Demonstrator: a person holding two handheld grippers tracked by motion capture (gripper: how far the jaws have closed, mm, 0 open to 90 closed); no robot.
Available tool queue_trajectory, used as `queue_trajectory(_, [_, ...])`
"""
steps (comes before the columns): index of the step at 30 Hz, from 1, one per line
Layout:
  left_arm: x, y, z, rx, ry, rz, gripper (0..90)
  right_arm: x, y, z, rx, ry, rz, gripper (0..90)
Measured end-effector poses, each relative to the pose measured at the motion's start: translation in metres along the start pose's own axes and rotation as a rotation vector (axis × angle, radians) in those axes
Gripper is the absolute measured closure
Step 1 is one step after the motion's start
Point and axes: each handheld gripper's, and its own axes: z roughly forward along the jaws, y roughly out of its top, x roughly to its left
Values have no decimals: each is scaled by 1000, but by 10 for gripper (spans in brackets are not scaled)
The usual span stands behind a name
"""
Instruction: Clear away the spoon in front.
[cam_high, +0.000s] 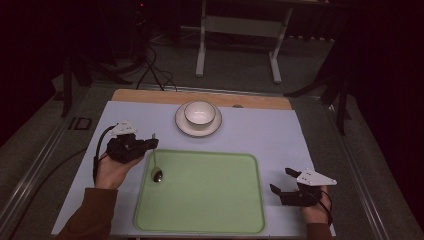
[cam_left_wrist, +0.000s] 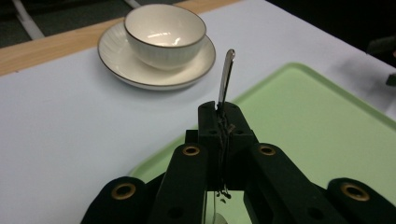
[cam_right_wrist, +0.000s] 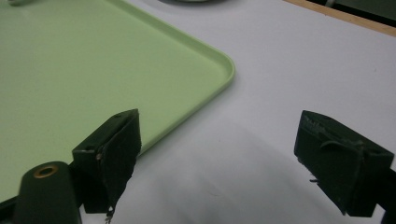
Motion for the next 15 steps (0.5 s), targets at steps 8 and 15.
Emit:
queue_trajectory(8, [-7,-8,0,50,-72,-19,878,0,0,1,5,1,0,146])
queue_trajectory(15, [-7,-15,5,85,-106,-36,874,0,0,1,7,2,1,145])
